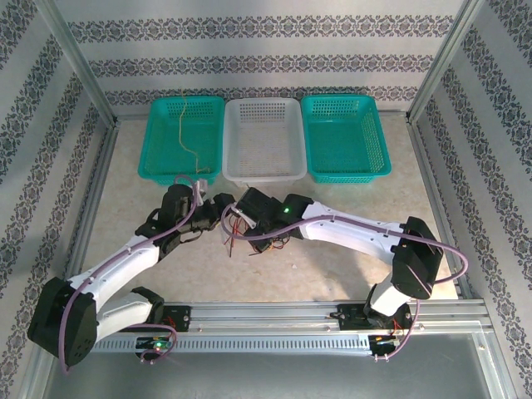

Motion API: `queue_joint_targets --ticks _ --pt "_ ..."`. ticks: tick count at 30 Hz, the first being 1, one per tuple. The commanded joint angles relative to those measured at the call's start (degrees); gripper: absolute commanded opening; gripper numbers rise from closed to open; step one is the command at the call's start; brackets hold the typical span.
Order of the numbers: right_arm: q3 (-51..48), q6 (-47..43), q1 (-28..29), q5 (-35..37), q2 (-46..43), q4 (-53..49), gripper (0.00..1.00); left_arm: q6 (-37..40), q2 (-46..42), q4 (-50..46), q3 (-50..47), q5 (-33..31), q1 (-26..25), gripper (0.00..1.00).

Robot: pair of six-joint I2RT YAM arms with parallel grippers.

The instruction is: Untangle the cables

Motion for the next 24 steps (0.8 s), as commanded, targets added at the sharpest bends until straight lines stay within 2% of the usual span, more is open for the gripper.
queue_joint_targets --ticks 1,3,7,13,19,24 --pt "-1.27 2.12 -1.0 -2.61 -1.97 3.8 0.0 -7.8 -0.47 7.76 -2.36 1.09 -2.58 0.61" --pt "-1.79 2.81 -1.63 -4.23 -2.88 5.17 0.0 -7.61 -0.26 6.72 -2.56 0.57 -4.23 0.59" --pt "-2.3 3.71 -2.52 -5.97 -4.34 6.8 0.0 -7.47 0.1 7.24 -2.34 0.28 -6.03 0.46" --pt "-1.88 4.71 -3.41 -8.53 -7.37 8.05 0.0 -7.31 2.24 8.92 -0.57 0.51 -6.12 0.48" --pt "-1.41 5.03 -3.66 -8.86 -8.25 8.36 0.0 -10.7 6.33 16.74 -0.23 2.83 -6.23 0.5" --pt "-1.84 5.91 -3.6 -8.66 -7.73 9.14 0.0 -9.98 6.45 15.08 -0.53 2.97 -6.36 0.52"
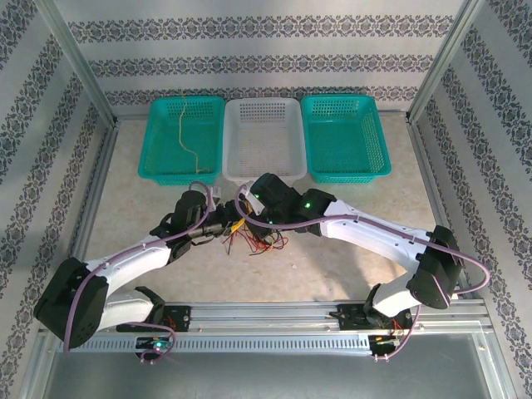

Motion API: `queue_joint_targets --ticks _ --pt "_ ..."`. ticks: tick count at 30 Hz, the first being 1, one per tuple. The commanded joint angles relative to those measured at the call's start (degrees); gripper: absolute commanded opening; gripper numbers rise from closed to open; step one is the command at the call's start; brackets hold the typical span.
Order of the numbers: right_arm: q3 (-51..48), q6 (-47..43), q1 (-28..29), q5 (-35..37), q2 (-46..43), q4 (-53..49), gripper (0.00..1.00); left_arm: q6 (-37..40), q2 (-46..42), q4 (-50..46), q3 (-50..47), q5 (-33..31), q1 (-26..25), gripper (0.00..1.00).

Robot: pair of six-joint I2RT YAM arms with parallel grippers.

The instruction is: Untangle the cables

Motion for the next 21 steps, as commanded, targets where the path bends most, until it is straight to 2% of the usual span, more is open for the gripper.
queue_joint_targets --ticks 1,3,4,8,14,17,21 --pt "0.07 1.32 -0.25 -1.15 -0.4 2.12 0.0 -0.59 -0.2 3.4 0.84 1.56 -0.9 0.52" --pt "-0.08 1.59 -0.31 -0.24 -0.2 1.71 0.02 0.85 -0.86 1.2 1.37 1.48 -0.83 0.52" --pt "-0.16 1.67 -0.33 0.76 0.03 1.05 0.07 2.22 -1.46 -1.31 2.08 0.98 -0.85 0.52" --pt "-1.76 2.38 -1.08 3.01 0.4 -1.5 0.42 8.33 -3.93 -15.04 5.28 -4.18 -0.74 0.56" --pt "-5.58 4.62 -1.01 3.02 -3.93 -0.85 0.61 8.1 -4.01 -17.76 4.26 -6.85 -0.26 0.62" --pt "-6.73 5.89 -1.02 1.96 -4.34 -0.48 0.63 8.14 -3.72 -18.53 4.28 -7.43 0.04 0.62" --pt "-5.7 6.25 0.16 2.51 -3.15 -2.6 0.54 10.12 -5.42 -24.65 5.56 -10.55 0.83 0.63"
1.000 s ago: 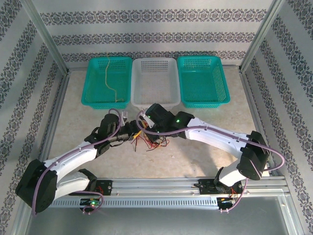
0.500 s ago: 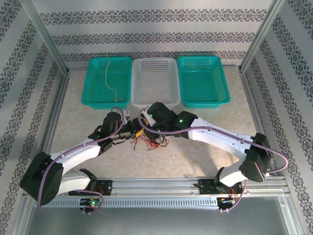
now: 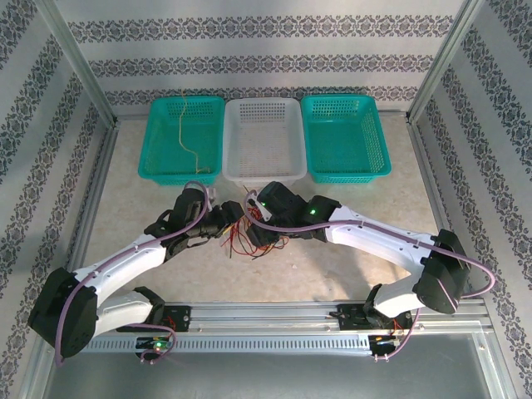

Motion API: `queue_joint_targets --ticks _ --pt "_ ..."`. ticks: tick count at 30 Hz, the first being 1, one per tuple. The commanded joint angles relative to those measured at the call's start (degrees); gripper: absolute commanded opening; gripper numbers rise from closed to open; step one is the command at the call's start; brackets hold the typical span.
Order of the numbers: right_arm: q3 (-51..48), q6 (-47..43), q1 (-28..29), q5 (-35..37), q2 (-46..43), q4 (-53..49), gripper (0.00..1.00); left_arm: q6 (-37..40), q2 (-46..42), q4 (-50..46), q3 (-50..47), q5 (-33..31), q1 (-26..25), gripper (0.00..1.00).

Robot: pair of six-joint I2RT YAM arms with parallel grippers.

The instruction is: Untangle the cables

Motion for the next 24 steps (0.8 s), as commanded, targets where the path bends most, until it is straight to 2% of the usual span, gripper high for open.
queue_joint_targets --ticks 1,5,8,13,17,20,22,24 --pt "0.4 1.4 0.75 0.84 -0.06 -1.78 0.54 3.16 -1.92 -8.32 1.77 -4.37 0.97 0.62" --pt "0.89 2.34 0.81 2.21 1.95 -1.2 0.5 5.67 -1.77 -13.96 2.49 -6.24 1.44 0.58" --pt "2.26 3.08 0.56 4.22 3.9 -1.42 0.5 7.67 0.74 -17.16 3.49 -5.38 1.37 0.55" --pt "5.11 4.95 0.11 4.33 6.56 -1.55 0.49 9.09 5.09 -16.63 4.27 -3.34 1.32 0.52" --pt "6.49 7.32 0.11 3.36 8.57 -1.69 0.49 10.77 8.32 -17.18 5.51 -5.22 1.37 0.51" --pt "6.23 8.6 -0.11 4.46 8.19 -1.47 0.48 11.97 11.83 -17.44 6.76 -5.2 1.34 0.46" --pt "6.14 8.98 -0.47 4.7 7.67 -1.51 0.47 12.14 14.08 -17.03 7.52 -3.85 1.21 0.36" --pt "6.05 9.46 -1.01 4.92 7.27 -1.69 0.46 12.72 15.13 -17.5 8.73 -2.42 0.87 0.19"
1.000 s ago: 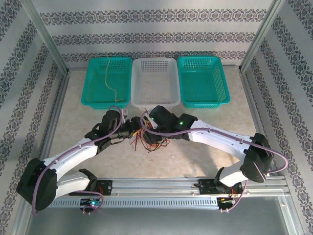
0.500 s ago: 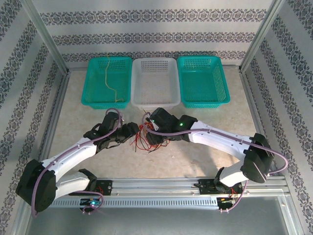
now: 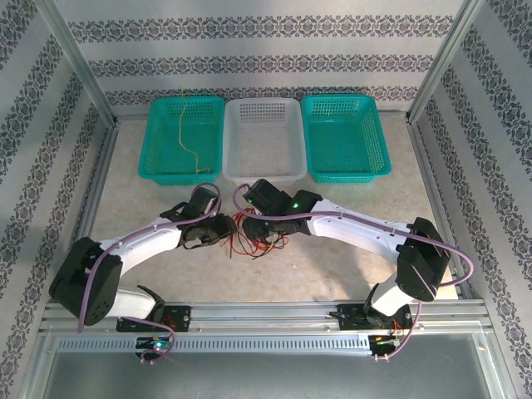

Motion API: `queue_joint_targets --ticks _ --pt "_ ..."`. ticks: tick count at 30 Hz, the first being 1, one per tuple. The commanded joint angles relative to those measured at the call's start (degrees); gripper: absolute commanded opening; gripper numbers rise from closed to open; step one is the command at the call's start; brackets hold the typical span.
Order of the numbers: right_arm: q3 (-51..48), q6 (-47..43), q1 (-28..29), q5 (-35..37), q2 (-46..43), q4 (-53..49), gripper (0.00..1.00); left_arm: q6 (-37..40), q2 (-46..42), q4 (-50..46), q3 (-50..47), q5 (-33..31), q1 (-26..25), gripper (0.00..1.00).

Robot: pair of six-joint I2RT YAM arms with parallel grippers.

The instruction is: Untangle the cables

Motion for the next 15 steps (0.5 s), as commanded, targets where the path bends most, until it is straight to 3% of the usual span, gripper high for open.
queue_joint_targets --ticks 1,3,7,11,15 --pt "1.04 2.32 -1.23 1.62 -0.98 -0.82 0.46 2.96 1.04 -3.06 2.99 1.53 -0.19 0.13" --pt "0.91 2.88 -1.95 1.67 -1.28 -1.01 0.47 5.54 -0.23 -6.75 5.26 1.2 -0.9 0.0" --pt "0.78 3.84 -3.55 1.24 -1.69 -1.01 0.58 12.1 -6.54 -16.59 11.83 -0.06 -2.3 0.0" --pt "0.52 4.91 -5.83 -1.28 -3.49 0.82 0.61 19.2 -13.8 -21.63 19.53 4.68 -2.69 0.0" --pt "1.42 4.99 -7.34 -2.9 -5.93 2.58 0.63 24.2 -15.12 -27.1 30.22 7.56 -2.69 0.0"
